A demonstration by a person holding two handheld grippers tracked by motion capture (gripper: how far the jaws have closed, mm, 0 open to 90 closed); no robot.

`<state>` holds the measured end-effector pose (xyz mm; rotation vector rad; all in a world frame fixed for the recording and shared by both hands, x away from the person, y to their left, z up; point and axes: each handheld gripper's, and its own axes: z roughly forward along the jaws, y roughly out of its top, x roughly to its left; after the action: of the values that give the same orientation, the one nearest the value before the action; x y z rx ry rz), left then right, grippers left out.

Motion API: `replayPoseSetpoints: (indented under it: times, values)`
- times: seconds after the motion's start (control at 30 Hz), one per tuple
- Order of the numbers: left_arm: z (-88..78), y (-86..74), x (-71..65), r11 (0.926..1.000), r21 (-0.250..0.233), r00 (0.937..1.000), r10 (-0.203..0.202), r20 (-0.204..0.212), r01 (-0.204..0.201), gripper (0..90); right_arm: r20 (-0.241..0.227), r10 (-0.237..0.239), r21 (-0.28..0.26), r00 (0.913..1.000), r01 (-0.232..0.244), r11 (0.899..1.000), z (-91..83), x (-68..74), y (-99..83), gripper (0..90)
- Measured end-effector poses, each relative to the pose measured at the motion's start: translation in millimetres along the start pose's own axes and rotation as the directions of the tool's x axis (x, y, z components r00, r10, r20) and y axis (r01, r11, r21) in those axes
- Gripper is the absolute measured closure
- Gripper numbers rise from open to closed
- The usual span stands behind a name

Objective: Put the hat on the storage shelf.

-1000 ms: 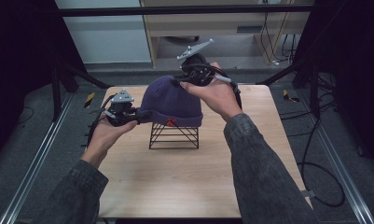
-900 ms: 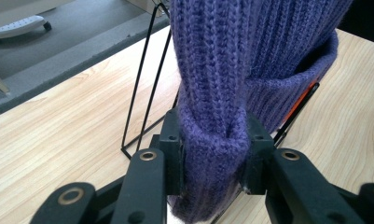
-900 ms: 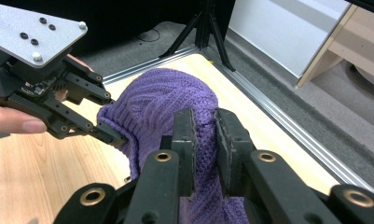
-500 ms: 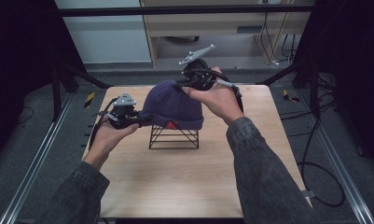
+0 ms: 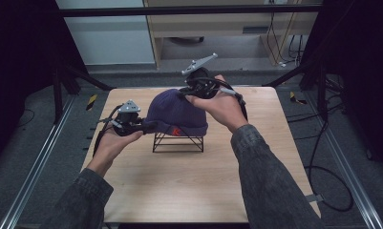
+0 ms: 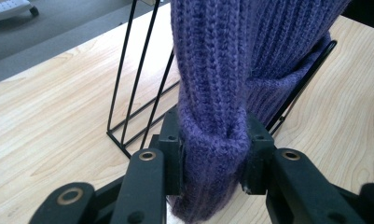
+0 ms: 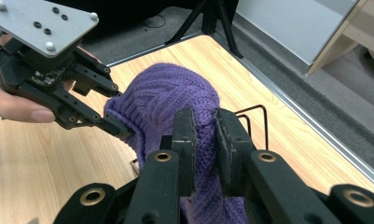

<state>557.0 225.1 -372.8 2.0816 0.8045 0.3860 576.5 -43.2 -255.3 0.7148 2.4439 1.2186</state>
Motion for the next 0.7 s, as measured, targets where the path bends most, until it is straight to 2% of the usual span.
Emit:
replayPoseSetpoints:
  times: [0.4, 0.7]
  values:
    - [8.2, -15.6, 1.6, 0.9997, 0.013, 0.9997, -0.021, 0.010, 0.021, 66.3, -0.017, 0.010, 0.025, 0.9998, -0.009, 1.000, 9.6, 3.6, -13.4, 79.0]
    - [19.4, -32.8, 1.9, 0.9986, 0.040, 0.9989, -0.037, 0.028, 0.036, 64.4, -0.021, 0.018, 0.062, 0.9996, -0.017, 0.998, 24.9, 6.7, -30.0, 79.1]
